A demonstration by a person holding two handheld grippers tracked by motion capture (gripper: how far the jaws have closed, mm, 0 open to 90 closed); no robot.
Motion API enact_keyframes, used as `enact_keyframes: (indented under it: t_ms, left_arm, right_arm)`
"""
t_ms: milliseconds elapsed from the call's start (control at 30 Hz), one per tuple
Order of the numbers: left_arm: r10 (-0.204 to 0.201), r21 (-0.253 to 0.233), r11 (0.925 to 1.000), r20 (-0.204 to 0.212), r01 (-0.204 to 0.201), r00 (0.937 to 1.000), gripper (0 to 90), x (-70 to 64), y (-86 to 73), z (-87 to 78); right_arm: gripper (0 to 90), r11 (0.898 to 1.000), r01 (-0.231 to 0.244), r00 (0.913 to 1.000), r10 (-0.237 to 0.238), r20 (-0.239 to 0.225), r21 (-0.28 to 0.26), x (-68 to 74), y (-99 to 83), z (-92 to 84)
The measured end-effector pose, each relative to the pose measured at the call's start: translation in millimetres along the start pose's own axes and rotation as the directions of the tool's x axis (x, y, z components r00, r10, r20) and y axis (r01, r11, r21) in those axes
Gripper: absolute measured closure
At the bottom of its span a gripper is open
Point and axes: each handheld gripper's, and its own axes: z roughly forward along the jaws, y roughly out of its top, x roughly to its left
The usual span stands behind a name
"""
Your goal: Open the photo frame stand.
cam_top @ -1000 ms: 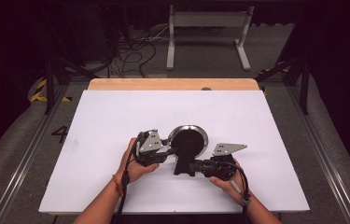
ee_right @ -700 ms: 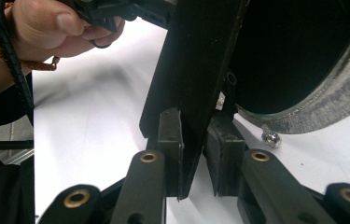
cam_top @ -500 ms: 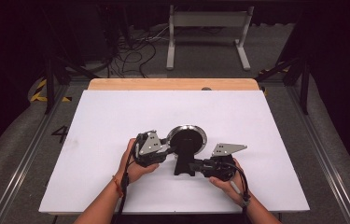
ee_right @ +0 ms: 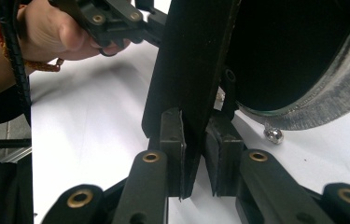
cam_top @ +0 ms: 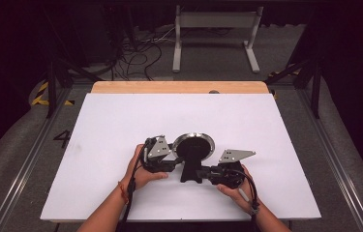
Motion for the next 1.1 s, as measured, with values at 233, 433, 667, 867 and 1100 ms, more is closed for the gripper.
enact_keyframes:
  t_ms: [233, 433, 667, 867, 1100]
  left_arm:
    - [0.029, 0.013, 0.9995, -0.005, -0.029, 0.9996, 62.9, -3.7, 0.4, 2.7]
    - [0.048, 0.012, 0.9988, -0.032, -0.048, 0.9983, 63.1, -5.8, 1.1, 3.8]
    - [0.057, 0.017, 0.9983, -0.112, -0.055, 0.9921, 64.1, -2.8, -0.4, 8.1]
    - [0.067, 0.029, 0.9976, -0.142, -0.063, 0.9875, 63.3, -2.5, 0.5, 10.8]
    - [0.057, 0.031, 0.9982, -0.192, -0.052, 0.9797, 62.1, -2.4, 0.4, 16.1]
  right_arm:
    - [77.9, 1.0, 0.003, 1.0, -0.003, -0.002, -0.01, 1.4, 0.7, -0.9]
    - [77.4, 1.0, 0.003, 1.0, -0.003, 0.005, -0.011, 1.2, 1.1, -2.4]
    - [76.2, 1.0, 0.007, 0.9999, -0.007, 0.016, 0.001, 3.0, 1.4, -1.4]
    - [76.8, 1.0, 0.009, 0.9995, -0.009, 0.032, 0.007, 3.6, 0.2, 1.4]
    - [77.0, 1.0, -0.002, 0.997, 0.001, 0.077, 0.017, 2.1, -2.3, 5.6]
